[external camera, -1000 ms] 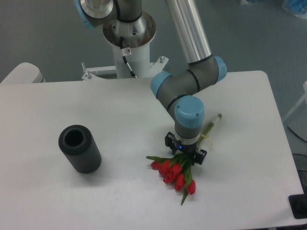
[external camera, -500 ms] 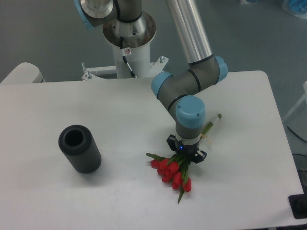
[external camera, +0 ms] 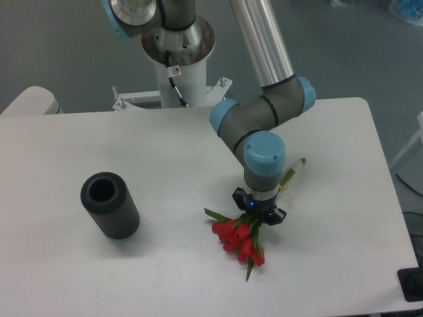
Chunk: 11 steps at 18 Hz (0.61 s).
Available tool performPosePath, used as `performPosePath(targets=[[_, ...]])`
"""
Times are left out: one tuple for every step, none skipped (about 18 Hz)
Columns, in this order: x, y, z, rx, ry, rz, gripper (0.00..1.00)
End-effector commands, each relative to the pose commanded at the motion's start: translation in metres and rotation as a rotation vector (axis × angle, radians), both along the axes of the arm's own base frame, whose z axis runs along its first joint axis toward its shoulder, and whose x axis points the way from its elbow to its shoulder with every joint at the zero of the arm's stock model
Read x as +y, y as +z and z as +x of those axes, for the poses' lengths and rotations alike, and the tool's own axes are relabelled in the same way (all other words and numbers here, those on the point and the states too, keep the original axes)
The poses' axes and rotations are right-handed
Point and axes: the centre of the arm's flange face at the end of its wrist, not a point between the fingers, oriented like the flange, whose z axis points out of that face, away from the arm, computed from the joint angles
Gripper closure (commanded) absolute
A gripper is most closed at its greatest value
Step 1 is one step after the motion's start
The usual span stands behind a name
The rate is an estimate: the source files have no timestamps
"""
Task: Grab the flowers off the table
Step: 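Lift the gripped tulip bunch up off the table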
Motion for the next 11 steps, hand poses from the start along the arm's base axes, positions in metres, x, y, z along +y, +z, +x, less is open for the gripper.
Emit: performPosePath(targets=[[0.002,0.008,0.0,0.008,0.001,0.01,0.72],[0.005,0.018,0.0,0.019,-0.002,0.027,0.72],[0.012,0.031,0.001,0.03,-0.012,0.045,0.72],[0.02,0.046,0.005,0.043,-0.024,0.068,0.72],[0.025,0.06,0.006,0.049,-0.027,0.101,0.72],[0.028,0.073,0.007,0.05,-0.034,0.139,0.72],[0.031,0.088,0.009,0.048,-0.043,0.18,0.72],[0.032,0.102,0.013,0.044,-0.051,0.223,0.72],[0.032,0.116,0.015,0.037,-0.059,0.269,0.72],[0.032,0.131,0.018,0.03,-0.068,0.317,0.72],[0.032,0.144,0.02,0.019,-0.077,0.366,0.72]])
